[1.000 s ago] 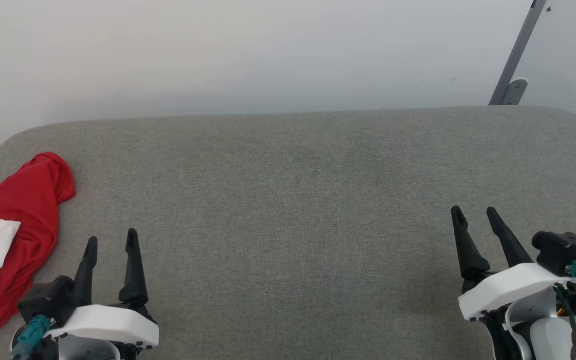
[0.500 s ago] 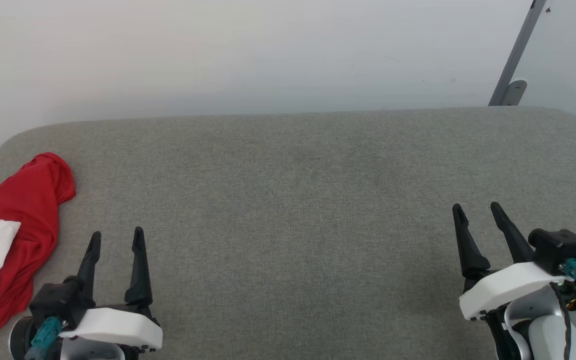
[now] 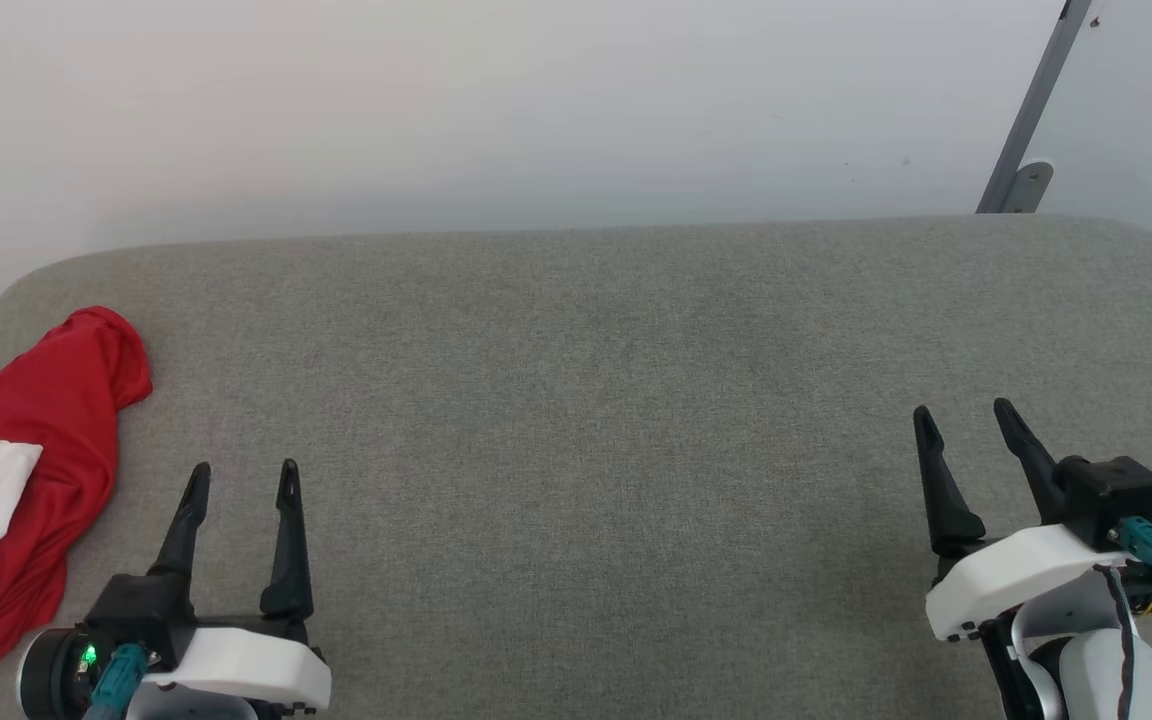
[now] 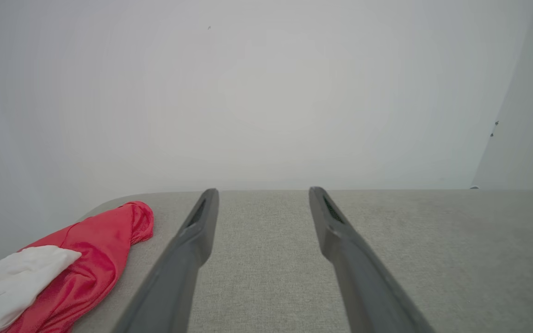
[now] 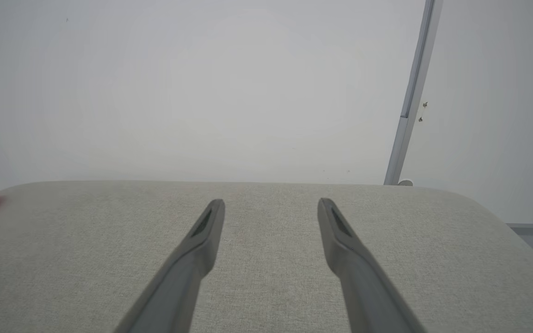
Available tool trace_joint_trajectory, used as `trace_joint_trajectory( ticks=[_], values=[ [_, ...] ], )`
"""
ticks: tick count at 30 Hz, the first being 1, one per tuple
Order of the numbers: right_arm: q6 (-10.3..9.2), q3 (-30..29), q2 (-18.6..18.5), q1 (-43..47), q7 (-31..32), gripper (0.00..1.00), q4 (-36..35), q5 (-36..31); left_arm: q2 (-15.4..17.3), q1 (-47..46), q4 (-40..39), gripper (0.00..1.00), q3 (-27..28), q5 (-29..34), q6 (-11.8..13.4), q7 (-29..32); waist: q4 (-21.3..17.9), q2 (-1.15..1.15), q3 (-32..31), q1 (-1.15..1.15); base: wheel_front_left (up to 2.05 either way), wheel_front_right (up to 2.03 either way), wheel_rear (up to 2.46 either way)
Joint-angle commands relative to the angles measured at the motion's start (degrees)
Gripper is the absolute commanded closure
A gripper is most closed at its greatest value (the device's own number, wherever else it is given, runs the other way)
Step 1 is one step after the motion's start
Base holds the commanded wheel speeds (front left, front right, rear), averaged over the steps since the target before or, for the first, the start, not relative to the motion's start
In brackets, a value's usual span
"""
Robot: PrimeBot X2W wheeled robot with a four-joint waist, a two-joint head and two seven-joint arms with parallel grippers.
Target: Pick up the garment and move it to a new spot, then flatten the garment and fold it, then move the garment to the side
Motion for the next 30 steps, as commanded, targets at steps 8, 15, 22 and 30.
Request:
trace_joint_trajectory(
  ticks=[8,15,22,30],
  values=[
    [0.00,-0.2,0.3,0.0,-0.5,0.00,-0.6,-2.7,-0.2,0.5,-0.3,0.00,0.9,2.7,-1.2,-0.9,0.1,0.00,0.0,0.00,0.00,0.00,0.00],
    [0.00,-0.3,0.4,0.1,-0.5,0.00,-0.6,-2.7,-0.6,0.5,0.1,0.00,1.6,2.5,-2.0,-0.9,0.2,0.00,-0.1,0.00,0.00,0.00,0.00],
    [0.00,-0.1,0.3,0.4,-0.2,0.00,-0.8,-2.3,-1.4,0.0,1.7,0.00,2.4,1.0,-3.5,-0.9,0.7,0.00,-0.2,0.00,0.00,0.00,0.00],
    [0.00,1.6,-0.5,0.8,0.5,0.00,-1.3,-1.3,-2.0,-0.6,3.5,0.00,3.4,-1.1,-4.4,-0.9,3.1,0.00,-0.7,0.00,0.00,0.00,0.00]
  ],
)
